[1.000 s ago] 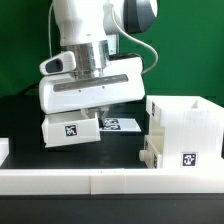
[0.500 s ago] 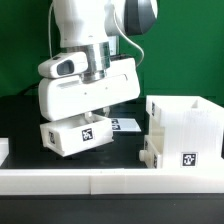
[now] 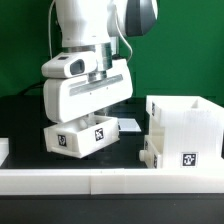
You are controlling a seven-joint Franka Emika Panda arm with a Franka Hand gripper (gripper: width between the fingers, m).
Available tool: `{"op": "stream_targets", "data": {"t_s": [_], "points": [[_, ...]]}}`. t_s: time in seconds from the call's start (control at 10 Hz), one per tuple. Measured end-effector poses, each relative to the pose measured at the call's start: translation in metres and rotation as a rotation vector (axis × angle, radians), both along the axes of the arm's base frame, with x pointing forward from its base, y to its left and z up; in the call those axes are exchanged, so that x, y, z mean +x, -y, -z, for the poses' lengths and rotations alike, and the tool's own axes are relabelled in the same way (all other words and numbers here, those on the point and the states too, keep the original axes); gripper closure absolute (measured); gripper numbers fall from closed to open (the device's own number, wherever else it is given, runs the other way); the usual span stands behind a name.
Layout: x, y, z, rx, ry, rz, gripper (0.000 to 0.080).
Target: Assemble drawer
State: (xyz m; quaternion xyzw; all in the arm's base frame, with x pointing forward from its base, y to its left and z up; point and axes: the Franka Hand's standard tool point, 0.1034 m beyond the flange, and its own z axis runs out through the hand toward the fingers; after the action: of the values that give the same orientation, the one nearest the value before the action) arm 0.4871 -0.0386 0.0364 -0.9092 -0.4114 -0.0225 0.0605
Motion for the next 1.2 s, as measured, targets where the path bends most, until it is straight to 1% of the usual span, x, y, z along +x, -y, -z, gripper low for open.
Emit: {"op": "stream_targets", "data": {"t_s": [0.1, 0.3, 0.4, 0.6, 0.8, 0.9, 1.0, 1.1, 1.2], "points": [[0.006, 0.000, -0.003, -0.016, 0.021, -0.142, 0.0755], [0.018, -0.004, -0.008, -0.047, 0.045, -0.352, 0.0755], [0.020, -0.006, -0.009, -0.057, 0.053, -0.422, 0.0755], [0.018, -0.002, -0.007, -0.055, 0.059, -0.526, 0.0755], [0.020, -0.003, -0.008, -0.060, 0.057, -0.537, 0.0755], [0.032, -0.009, -0.013, -0.082, 0.059, -0.609, 0.0755], [0.042, -0.017, -0.015, -0.092, 0.055, -0.639, 0.0755], [0.050, -0.023, -0.016, -0.098, 0.054, -0.664, 0.0755], [0.049, -0.023, -0.014, -0.096, 0.053, -0.664, 0.0755]]}}
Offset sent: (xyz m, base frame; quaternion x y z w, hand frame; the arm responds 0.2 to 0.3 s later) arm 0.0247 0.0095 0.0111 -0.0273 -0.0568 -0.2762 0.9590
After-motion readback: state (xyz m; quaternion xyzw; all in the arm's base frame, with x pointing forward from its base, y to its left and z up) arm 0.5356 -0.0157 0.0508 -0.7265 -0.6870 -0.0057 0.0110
